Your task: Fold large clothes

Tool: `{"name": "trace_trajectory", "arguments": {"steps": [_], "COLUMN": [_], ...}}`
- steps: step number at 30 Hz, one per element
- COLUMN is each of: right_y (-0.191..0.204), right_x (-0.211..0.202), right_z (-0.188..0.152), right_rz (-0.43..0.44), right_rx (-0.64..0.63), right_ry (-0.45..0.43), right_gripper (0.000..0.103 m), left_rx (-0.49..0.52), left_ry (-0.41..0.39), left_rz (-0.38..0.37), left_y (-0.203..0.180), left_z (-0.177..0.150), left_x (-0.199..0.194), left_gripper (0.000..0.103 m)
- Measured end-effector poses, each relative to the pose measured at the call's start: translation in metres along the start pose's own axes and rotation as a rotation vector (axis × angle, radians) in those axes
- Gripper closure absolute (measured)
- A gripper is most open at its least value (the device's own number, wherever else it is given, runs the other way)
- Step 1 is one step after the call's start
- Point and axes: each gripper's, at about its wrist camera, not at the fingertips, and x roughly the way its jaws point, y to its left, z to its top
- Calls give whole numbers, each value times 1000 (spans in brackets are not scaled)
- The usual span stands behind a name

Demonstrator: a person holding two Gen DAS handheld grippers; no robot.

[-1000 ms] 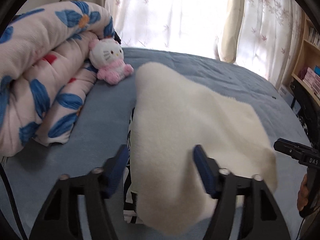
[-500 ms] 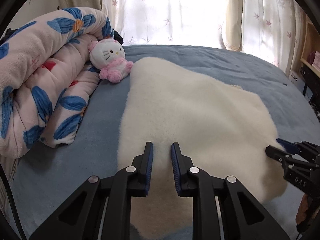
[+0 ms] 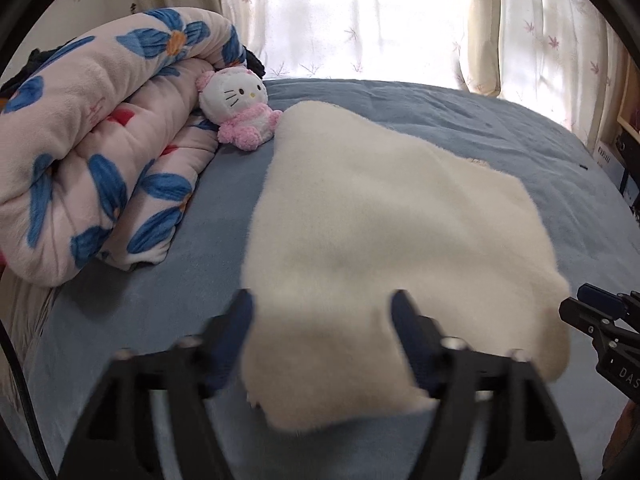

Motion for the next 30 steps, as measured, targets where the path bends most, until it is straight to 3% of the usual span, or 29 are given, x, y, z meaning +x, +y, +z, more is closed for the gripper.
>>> {"name": "trace_trajectory", "arguments": {"steps": [7, 13, 18, 21, 23, 25, 30], "right_y": [-8, -17, -27, -33, -40, -46, -60], "right_x": [-72, -164, -244, -290, -319, -343, -373], "right_z": [-7, -15, -29, -45, -60, -77, -121], "right_rz": [-13, -65, -95, -112, -129, -146, -155], "right_rx": [7, 2, -3, -8, -6, -4, 5], "right_ry": [-14, -70, -126, -166, -194, -213, -201], "right_gripper": [65, 44, 42, 39, 24, 18, 18], "left_rx": [-11, -59, -86, -76, -74, -67, 10], "left_ry": [5, -28, -36, -49, -59, -50, -38], "left_rz": [-69, -66, -96, -120, -134, -136, -114], "left_y": [-15, -21, -24, -33, -38, -46, -80], "left_z": [-16, -24, -31, -42, -50, -62, -104], "left_x": [-65, -141, -207, -248, -268, -288, -328], "left_gripper": [28, 27, 27, 23, 21, 21, 20]}}
